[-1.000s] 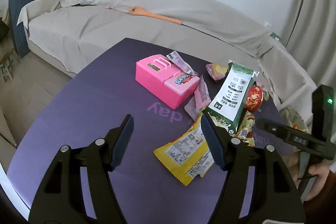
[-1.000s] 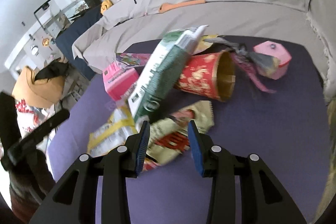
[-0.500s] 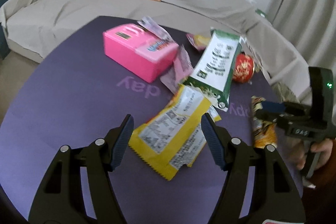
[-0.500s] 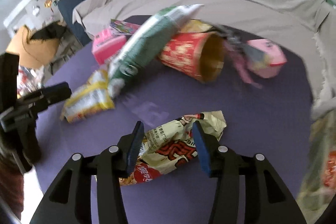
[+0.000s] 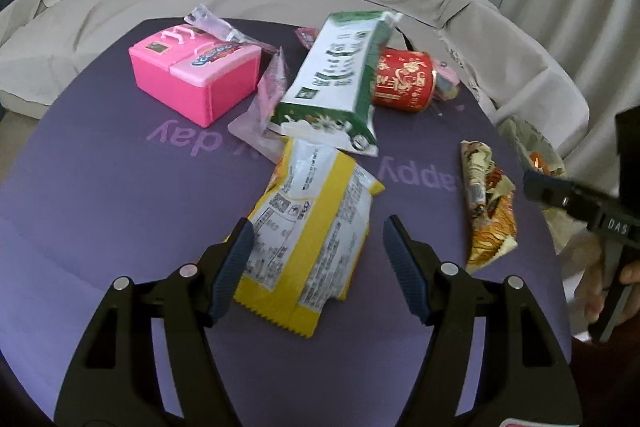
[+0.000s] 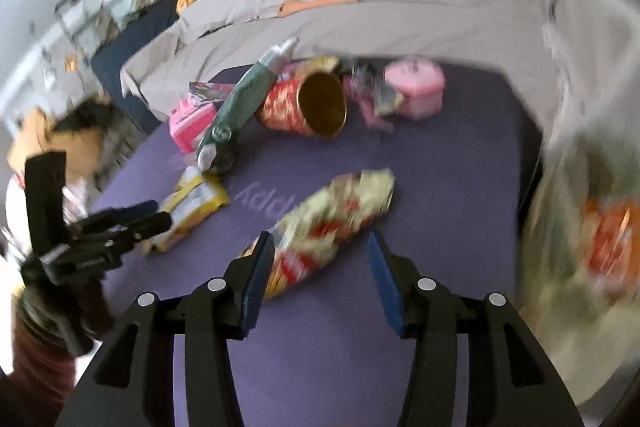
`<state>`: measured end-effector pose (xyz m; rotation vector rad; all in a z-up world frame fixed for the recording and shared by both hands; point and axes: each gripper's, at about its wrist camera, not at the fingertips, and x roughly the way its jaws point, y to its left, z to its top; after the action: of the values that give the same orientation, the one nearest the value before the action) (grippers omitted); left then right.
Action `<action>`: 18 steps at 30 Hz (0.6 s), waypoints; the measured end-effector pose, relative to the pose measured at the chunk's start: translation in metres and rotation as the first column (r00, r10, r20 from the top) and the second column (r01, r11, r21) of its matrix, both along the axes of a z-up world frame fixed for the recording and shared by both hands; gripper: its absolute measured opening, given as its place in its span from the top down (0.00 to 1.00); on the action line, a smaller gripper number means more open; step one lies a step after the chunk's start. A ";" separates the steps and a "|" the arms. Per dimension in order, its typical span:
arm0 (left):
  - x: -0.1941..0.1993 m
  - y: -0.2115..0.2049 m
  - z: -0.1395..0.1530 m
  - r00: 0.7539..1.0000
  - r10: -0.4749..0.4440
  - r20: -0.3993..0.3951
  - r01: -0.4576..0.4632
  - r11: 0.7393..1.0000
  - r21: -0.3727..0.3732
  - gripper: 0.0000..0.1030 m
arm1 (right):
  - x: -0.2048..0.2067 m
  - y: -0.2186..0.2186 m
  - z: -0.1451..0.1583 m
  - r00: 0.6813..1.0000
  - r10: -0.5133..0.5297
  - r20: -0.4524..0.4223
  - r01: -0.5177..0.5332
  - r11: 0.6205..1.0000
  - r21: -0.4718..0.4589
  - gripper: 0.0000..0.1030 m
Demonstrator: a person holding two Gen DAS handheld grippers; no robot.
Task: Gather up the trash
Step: 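Grasp the patterned snack wrapper with the right tool while the left grasps the yellow wrapper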
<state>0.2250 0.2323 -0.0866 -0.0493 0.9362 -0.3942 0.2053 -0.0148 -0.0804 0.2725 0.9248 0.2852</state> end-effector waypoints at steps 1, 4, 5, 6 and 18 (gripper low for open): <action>-0.002 0.001 0.002 1.000 0.012 0.011 -0.012 1.000 0.004 0.39 | 0.000 0.000 -0.003 1.000 -0.013 -0.009 0.013 1.000 0.026 0.55; -0.004 0.010 0.011 0.997 0.068 0.041 -0.067 0.998 -0.012 0.39 | 0.012 0.008 -0.014 0.999 -0.044 -0.025 0.045 0.998 0.049 0.55; -0.003 0.015 0.014 0.995 0.091 0.045 -0.090 0.996 -0.029 0.39 | 0.020 0.014 -0.019 0.998 -0.048 -0.031 0.050 0.998 0.041 0.55; -0.003 0.019 0.017 0.993 0.108 0.048 -0.106 0.993 -0.042 0.39 | 0.024 0.017 -0.023 0.998 -0.049 -0.037 0.051 0.998 0.034 0.55; -0.014 0.040 0.018 0.990 0.128 0.068 -0.124 0.991 -0.056 0.39 | 0.060 0.041 -0.024 0.999 0.048 0.002 -0.048 0.999 -0.026 0.74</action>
<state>0.2108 0.2727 -0.0684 -0.1400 0.8478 -0.3013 0.2656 0.0265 -0.1041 0.2267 0.9330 0.3172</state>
